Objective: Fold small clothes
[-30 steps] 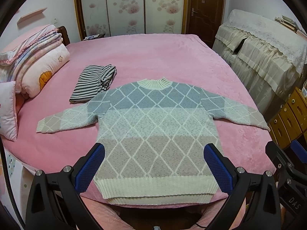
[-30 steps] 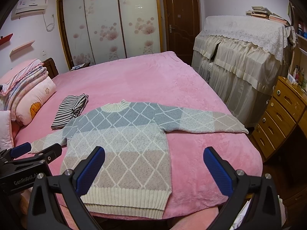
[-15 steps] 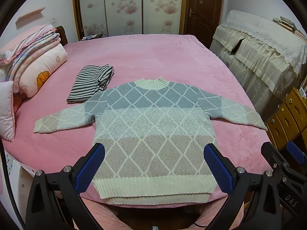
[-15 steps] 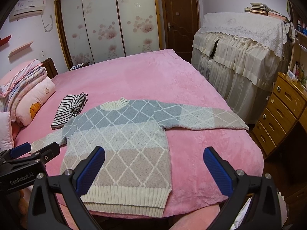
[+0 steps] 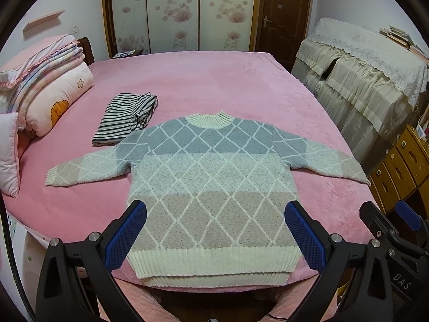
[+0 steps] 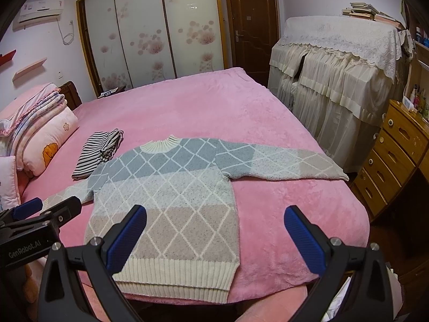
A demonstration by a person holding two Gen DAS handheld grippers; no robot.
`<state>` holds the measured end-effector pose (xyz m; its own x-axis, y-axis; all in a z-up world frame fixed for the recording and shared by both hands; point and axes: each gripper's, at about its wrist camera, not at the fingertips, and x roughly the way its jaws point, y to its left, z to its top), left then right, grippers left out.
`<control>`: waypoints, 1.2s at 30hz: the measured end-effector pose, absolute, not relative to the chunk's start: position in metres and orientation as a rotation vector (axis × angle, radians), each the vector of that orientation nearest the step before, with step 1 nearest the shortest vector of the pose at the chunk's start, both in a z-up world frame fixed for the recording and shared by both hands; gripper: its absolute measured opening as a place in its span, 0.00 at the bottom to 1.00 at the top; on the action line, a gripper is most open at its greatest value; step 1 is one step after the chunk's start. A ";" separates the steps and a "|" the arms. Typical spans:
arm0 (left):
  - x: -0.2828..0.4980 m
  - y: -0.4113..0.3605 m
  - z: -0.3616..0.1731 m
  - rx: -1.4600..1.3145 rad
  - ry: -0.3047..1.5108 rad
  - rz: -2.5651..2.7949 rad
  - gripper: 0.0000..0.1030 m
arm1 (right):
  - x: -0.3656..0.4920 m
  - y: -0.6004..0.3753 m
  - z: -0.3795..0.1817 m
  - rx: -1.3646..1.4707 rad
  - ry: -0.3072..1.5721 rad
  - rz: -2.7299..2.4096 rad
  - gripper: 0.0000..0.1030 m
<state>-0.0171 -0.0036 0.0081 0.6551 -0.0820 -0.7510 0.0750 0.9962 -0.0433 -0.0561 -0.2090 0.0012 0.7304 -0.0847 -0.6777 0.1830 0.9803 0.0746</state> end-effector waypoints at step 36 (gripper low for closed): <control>-0.015 -0.024 0.035 0.028 0.783 0.013 0.99 | -0.060 -0.242 0.071 0.131 0.567 -0.064 1.00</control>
